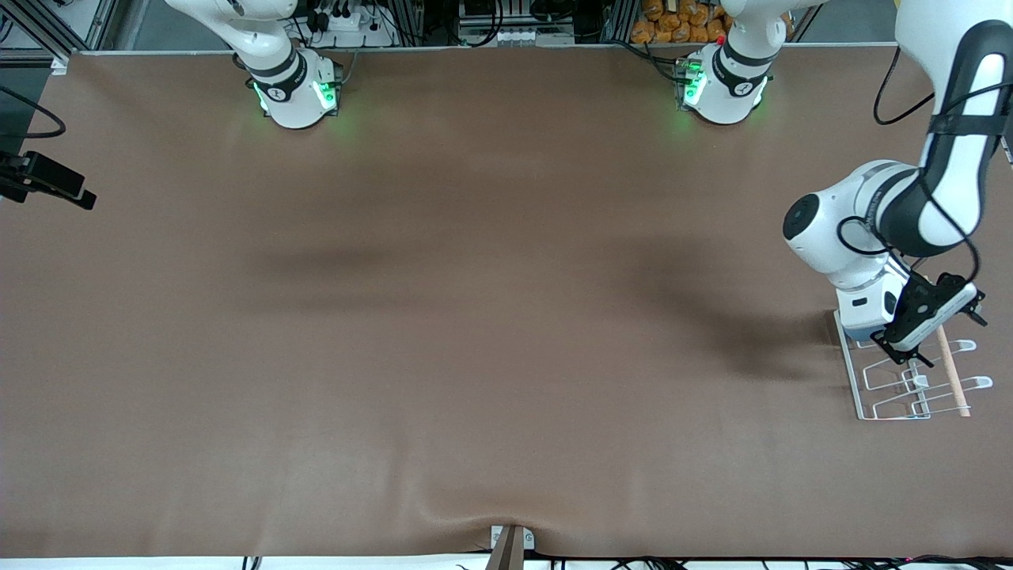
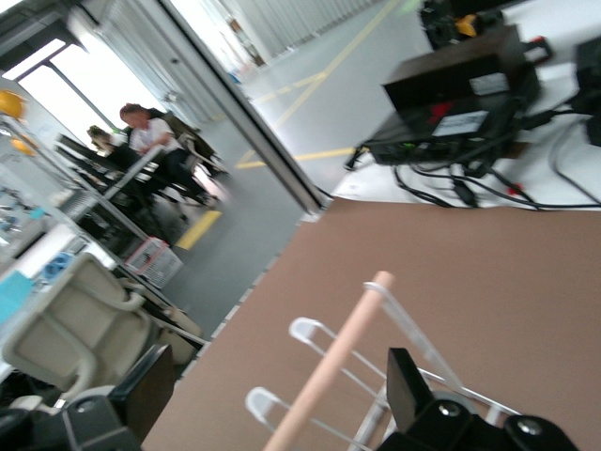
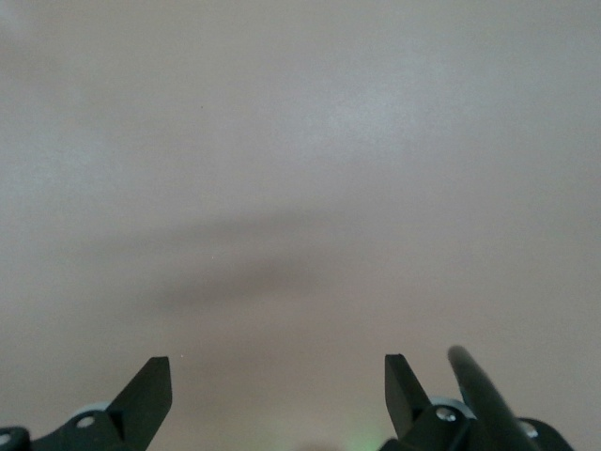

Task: Transfer cup to left arm and place on rack
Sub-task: 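Lower the cup onto the rack's peg with the left gripper, then open the left gripper and lift it away from the cup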

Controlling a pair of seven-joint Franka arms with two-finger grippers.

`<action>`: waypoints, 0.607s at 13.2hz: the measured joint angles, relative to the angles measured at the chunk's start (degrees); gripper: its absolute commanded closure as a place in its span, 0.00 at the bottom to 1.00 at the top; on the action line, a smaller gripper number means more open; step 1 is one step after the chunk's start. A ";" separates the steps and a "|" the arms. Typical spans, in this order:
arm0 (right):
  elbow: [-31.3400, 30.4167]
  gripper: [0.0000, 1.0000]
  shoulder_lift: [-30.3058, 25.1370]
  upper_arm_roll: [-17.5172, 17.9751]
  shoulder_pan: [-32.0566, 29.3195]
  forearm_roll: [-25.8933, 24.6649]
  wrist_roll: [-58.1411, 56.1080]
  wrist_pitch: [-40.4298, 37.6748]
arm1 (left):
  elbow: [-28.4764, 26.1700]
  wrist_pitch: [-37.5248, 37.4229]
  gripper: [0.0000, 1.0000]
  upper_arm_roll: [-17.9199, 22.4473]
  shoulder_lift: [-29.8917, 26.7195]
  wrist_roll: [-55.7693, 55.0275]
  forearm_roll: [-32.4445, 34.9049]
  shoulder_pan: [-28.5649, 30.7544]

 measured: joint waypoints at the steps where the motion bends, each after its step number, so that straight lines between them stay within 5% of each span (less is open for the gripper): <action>1: 0.00 0.00 0.00 0.00 -0.01 0.00 0.00 0.00 | 1.00 0.96 0.00 -0.01 -0.01 2.56 -1.95 -0.01; 8: -0.02 0.00 0.05 0.32 -0.02 0.04 -0.02 -0.05 | 2.32 4.49 0.00 -0.98 0.43 6.99 -6.49 -0.57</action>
